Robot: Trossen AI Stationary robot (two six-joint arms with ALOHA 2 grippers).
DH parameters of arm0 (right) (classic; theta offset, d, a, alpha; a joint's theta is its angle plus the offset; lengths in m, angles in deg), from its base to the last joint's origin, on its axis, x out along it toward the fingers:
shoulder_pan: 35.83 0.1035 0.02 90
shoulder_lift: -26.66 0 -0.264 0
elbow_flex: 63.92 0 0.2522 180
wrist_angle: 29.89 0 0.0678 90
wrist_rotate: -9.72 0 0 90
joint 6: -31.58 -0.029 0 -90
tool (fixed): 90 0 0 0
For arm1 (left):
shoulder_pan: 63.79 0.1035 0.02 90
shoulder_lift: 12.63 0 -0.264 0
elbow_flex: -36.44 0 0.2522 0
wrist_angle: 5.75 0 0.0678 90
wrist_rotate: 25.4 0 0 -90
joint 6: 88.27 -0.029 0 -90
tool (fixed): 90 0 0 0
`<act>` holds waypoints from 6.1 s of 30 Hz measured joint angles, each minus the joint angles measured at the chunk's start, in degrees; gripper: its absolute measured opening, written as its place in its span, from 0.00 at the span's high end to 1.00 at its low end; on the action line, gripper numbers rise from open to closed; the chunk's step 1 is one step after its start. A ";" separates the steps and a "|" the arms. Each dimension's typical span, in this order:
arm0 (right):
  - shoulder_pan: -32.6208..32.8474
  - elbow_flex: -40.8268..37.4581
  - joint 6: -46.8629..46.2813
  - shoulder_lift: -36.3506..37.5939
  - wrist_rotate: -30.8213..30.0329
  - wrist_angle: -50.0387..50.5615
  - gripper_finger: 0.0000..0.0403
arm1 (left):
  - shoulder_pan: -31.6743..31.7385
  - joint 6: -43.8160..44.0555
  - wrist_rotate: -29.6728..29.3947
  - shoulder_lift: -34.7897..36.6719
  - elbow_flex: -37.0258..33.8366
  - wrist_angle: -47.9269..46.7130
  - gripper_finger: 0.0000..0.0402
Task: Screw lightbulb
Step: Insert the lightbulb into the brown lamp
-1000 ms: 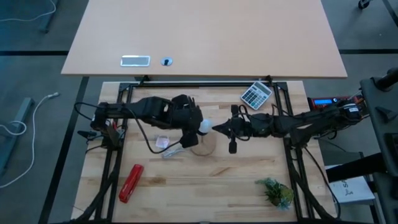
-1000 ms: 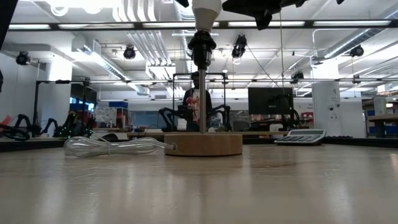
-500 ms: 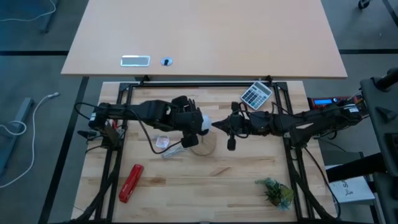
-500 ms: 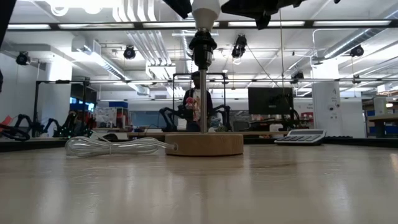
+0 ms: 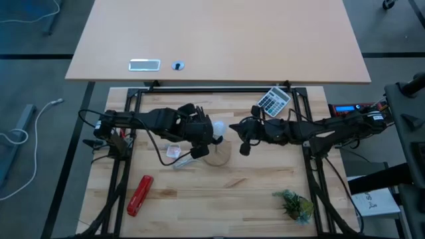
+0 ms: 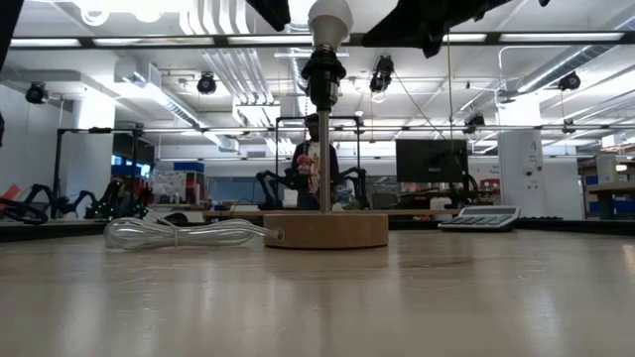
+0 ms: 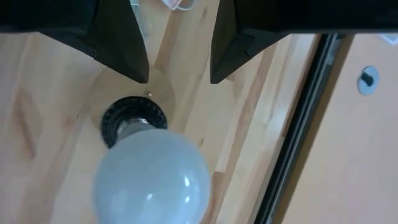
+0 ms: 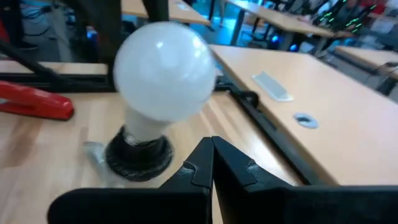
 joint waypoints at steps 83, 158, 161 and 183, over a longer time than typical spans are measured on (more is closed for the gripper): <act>-0.22 2.60 3.37 -3.37 6.52 -2.49 1.00 | -9.69 9.50 -19.68 4.47 -15.22 21.76 0.80; -1.80 2.67 10.43 -3.23 11.28 -4.87 1.00 | -12.85 5.00 -33.92 7.61 -29.36 35.54 1.00; -1.77 2.67 10.78 -3.26 11.46 -4.98 1.00 | -12.85 4.18 -33.90 7.61 -29.49 35.53 0.99; -1.56 2.62 11.08 -3.43 5.60 -3.36 1.00 | -13.60 2.20 -36.35 7.85 -37.56 41.03 0.99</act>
